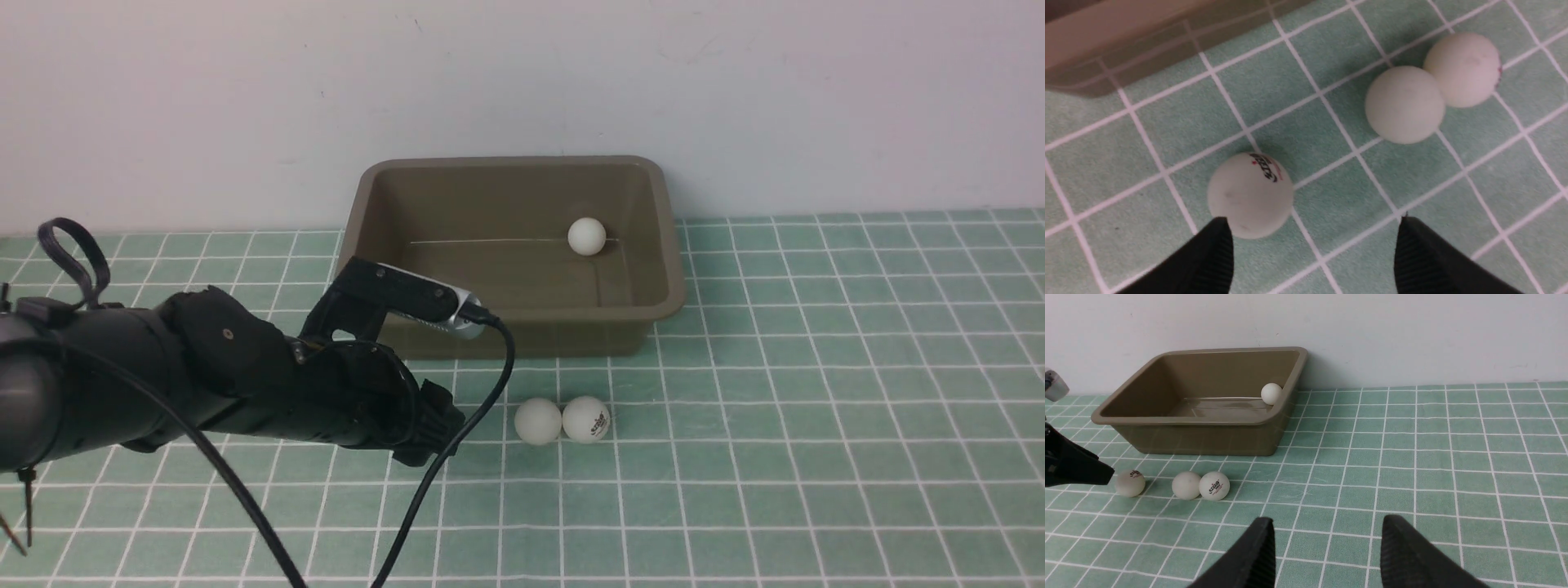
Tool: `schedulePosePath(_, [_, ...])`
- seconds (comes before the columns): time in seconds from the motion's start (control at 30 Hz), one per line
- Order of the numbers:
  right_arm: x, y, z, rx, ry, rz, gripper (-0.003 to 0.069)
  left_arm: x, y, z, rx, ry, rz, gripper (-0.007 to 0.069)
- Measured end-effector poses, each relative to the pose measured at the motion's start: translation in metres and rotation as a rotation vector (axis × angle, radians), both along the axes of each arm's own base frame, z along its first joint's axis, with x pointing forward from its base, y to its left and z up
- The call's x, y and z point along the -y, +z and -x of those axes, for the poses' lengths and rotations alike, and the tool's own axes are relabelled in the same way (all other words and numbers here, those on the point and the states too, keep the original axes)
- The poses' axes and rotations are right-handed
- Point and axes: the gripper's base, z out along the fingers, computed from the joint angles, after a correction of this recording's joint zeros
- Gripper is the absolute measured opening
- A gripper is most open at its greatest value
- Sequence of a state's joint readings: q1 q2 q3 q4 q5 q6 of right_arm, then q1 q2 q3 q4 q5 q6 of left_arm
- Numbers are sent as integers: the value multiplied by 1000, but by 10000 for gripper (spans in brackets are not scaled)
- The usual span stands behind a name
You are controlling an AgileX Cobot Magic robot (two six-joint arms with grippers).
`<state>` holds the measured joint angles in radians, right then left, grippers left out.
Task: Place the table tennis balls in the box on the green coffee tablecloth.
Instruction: 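Reach for and grasp a ping pong ball on the table beside the basket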
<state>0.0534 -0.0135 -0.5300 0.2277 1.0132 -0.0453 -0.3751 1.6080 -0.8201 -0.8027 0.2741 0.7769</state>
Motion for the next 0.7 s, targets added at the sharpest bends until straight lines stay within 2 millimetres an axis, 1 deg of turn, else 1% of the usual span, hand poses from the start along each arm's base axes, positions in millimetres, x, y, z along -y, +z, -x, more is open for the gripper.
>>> schedulePosePath(0.2, [0,0,0,0,1,-1,327,-2,-22,-13,9,71,-37,475])
schedulePosePath(0.33, [0,0,0,0,1,0,327,-3,-39,-17,-12,81,-71,471])
schedulePosePath(0.53, [0,0,0,4,4,11,327,-3,-58,-20,-37,90,-106,465])
schedulePosePath(0.6, [0,0,0,6,4,14,327,-3,-61,-20,-44,90,-110,437])
schedulePosePath(0.63, [0,0,0,7,4,13,327,-3,-61,-20,-44,89,-110,402])
schedulePosePath(0.7, [0,0,0,9,5,16,327,-3,-60,-21,-42,87,-110,297])
